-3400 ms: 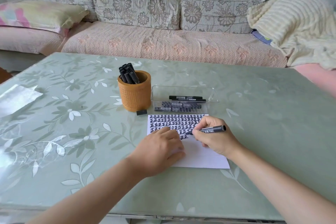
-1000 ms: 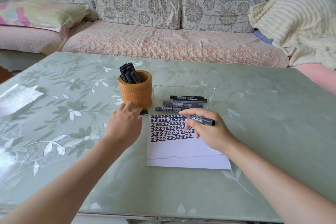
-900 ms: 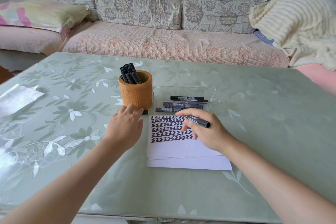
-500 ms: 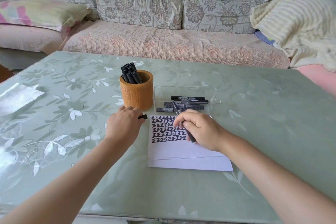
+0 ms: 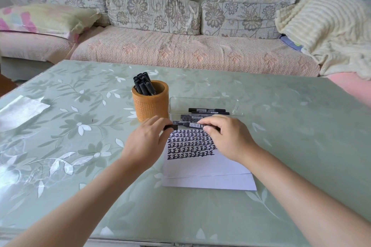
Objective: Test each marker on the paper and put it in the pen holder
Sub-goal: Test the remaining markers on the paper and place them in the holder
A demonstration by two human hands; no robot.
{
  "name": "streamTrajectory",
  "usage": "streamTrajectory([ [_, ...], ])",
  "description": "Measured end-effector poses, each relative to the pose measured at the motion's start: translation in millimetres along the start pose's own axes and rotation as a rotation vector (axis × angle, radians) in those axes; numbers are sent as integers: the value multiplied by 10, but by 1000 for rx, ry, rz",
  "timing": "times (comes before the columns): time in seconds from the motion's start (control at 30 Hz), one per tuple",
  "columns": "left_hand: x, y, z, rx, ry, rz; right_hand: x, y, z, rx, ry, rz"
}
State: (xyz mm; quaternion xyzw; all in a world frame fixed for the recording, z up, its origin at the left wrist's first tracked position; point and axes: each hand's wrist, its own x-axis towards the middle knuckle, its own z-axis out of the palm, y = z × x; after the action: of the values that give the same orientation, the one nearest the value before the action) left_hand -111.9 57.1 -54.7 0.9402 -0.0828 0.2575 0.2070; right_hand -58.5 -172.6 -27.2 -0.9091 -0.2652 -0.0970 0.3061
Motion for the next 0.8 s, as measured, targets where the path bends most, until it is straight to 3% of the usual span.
streamTrajectory([
  [0.23, -18, -7, -2, -16, 19, -60, 29, 49, 42, -26, 33, -41],
  [0.8, -7, -46, -85, -142, -131, 45, 11, -113, 198, 115, -38, -83],
])
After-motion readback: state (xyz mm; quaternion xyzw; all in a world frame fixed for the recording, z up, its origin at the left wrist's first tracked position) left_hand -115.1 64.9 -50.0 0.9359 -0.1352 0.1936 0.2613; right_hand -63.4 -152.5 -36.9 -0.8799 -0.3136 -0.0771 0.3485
